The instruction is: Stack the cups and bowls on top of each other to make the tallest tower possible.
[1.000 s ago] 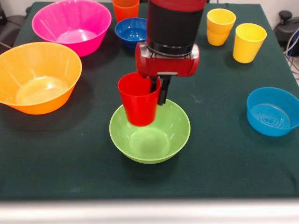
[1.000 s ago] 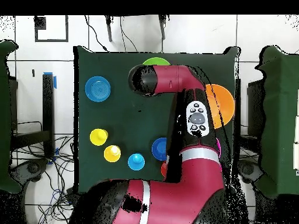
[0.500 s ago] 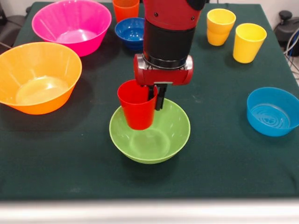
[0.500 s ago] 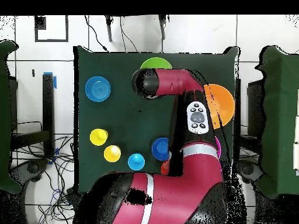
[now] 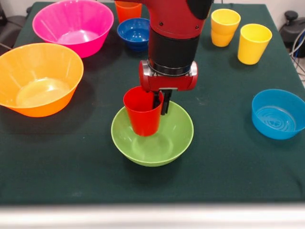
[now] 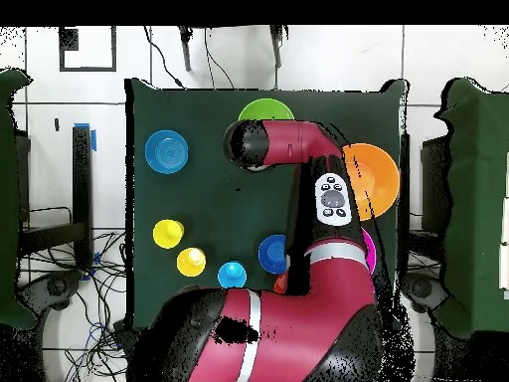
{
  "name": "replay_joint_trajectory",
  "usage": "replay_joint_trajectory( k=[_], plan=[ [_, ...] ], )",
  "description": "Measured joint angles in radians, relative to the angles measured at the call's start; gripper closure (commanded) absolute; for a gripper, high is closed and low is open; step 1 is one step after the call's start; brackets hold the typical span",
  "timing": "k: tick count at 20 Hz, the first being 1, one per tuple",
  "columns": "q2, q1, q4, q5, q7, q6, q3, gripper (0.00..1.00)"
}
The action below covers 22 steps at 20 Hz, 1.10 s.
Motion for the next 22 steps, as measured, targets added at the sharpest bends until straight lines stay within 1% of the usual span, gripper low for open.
replay_joint_trajectory(
  k=[12, 22],
  plan=[
    [0.010, 0.002, -0.049, 0.002, 0.000, 0.000, 0.000, 1.00],
    [0.005, 0.003, -0.051, 0.022, 0.000, 0.000, 0.000, 1.00]
  ],
)
